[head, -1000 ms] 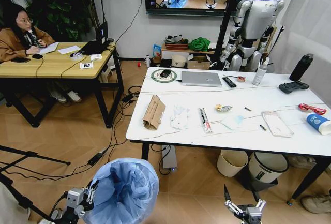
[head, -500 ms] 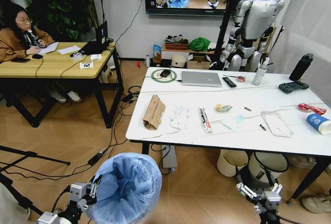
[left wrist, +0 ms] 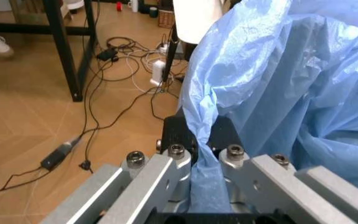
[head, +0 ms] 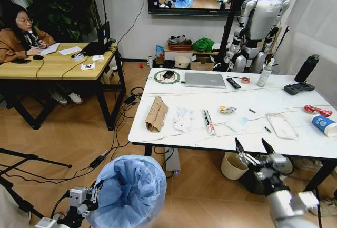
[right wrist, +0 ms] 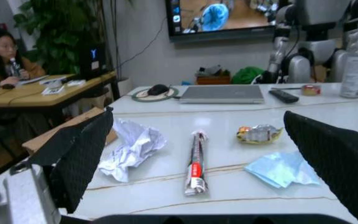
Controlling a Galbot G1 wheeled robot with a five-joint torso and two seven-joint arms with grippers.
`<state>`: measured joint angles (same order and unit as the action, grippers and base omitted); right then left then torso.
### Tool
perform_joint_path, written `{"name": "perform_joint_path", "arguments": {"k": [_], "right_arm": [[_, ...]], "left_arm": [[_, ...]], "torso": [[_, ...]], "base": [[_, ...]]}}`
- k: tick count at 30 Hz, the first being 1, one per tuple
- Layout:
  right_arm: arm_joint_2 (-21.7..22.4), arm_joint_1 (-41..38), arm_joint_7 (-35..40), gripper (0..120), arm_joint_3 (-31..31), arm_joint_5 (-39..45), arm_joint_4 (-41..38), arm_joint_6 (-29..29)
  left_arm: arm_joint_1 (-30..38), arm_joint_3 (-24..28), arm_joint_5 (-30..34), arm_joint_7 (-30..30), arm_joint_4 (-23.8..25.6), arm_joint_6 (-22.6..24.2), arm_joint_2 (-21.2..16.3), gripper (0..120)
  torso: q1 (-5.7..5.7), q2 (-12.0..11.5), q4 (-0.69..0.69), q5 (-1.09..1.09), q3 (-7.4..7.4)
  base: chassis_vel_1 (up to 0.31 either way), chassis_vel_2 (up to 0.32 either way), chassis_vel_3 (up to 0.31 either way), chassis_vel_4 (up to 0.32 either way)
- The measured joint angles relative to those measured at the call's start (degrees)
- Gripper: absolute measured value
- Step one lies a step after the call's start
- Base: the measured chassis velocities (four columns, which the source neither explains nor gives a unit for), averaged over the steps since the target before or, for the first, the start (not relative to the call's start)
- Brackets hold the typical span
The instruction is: Pick up the trash bin and place the trash from the table into it.
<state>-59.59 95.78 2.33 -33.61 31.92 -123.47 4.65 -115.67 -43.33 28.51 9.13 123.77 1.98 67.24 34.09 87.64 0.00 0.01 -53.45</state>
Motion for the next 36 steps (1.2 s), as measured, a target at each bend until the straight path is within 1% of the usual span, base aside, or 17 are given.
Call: {"name": "perform_joint_path", "arguments": {"k": [4,5,7,9,11,12,14,18,19,24,26,32,36], "right_arm": [[4.14,-7.84,1.35,100,4.13,3.28,2.91,-4.75],[4.76,-9.95,1.60,100,5.18,4.49,3.76,-6.18],[5.17,-11.53,1.72,100,6.09,5.83,4.36,-7.17],[6.08,-16.19,1.95,100,9.19,9.52,6.10,-9.48],[6.39,-19.79,2.21,100,12.04,11.66,7.67,-10.88],[6.39,-19.79,2.21,100,12.04,11.66,7.67,-10.88],[6.39,-22.74,2.39,100,14.50,13.70,8.91,-12.17],[5.30,-28.83,2.90,100,19.63,15.14,11.78,-14.16],[5.30,-28.83,2.90,100,19.63,15.14,11.78,-14.16],[3.80,-33.23,2.83,100,24.01,15.59,14.69,-14.93],[3.67,-33.75,2.59,100,24.55,15.59,15.04,-14.83],[3.70,-37.53,0.69,100,28.71,15.81,17.76,-12.01],[3.58,-40.00,0.74,100,31.37,16.31,19.47,-11.52]], "left_arm": [[-1.03,0.15,-1.45,-0.12,1.26,0.42,1.80,0],[-1.43,0.12,-1.76,-0.13,1.57,0.43,2.22,0],[-1.73,0.08,-2.01,-0.13,1.78,0.43,2.56,0],[-2.63,-0.30,-2.53,-0.14,2.47,0.43,3.50,0],[-3.38,-0.64,-2.67,-0.20,3.18,0.42,4.33,0],[-3.38,-0.64,-2.67,-0.20,3.18,0.42,4.33,0],[-3.94,-0.87,-2.68,-0.24,3.71,0.39,5.03,0],[-5.37,-1.33,-2.65,-0.34,4.82,0.21,6.01,0],[-5.37,-1.33,-2.65,-0.34,4.82,0.21,6.01,0],[-5.67,-1.66,-2.65,-0.74,5.44,0.08,6.80,0],[-5.69,-1.74,-2.65,-0.76,5.49,0.04,6.93,0],[-6.10,-1.89,-2.96,-0.78,5.73,-0.18,7.70,0],[-6.17,-1.92,-3.29,-0.74,5.76,-0.28,8.57,0]], "torso": [[0.00,-0.01,-0.01,0.01,0.00],[0.00,-0.01,0.00,0.01,0.00],[0.00,-0.01,0.00,0.01,0.00],[0.00,-0.01,0.00,0.00,0.00],[0.00,-0.01,0.00,0.01,0.00],[0.00,-0.01,0.00,0.01,0.00],[0.00,-0.01,0.00,0.01,0.00],[0.00,-0.01,0.00,0.00,0.00],[0.00,-0.01,0.00,0.00,0.00],[0.00,-0.01,0.00,-0.01,0.01],[0.00,-0.01,0.00,-0.01,0.01],[-0.01,-0.01,-0.01,-0.01,0.01],[-0.01,-0.01,-0.01,-0.02,0.01]], "base": [[0.000,0.000,0.000,0.000],[0.000,0.000,0.000,0.000],[0.000,0.000,0.000,0.000],[0.000,0.000,0.000,0.000],[0.000,0.000,0.000,0.000],[0.000,0.000,0.000,0.000],[0.000,0.000,0.000,0.000],[0.000,0.000,0.000,0.000],[0.000,0.000,0.000,0.000],[0.000,0.000,0.000,0.000],[0.000,0.000,0.000,0.000],[0.000,0.000,0.000,0.000],[0.000,0.000,0.000,0.000]]}}
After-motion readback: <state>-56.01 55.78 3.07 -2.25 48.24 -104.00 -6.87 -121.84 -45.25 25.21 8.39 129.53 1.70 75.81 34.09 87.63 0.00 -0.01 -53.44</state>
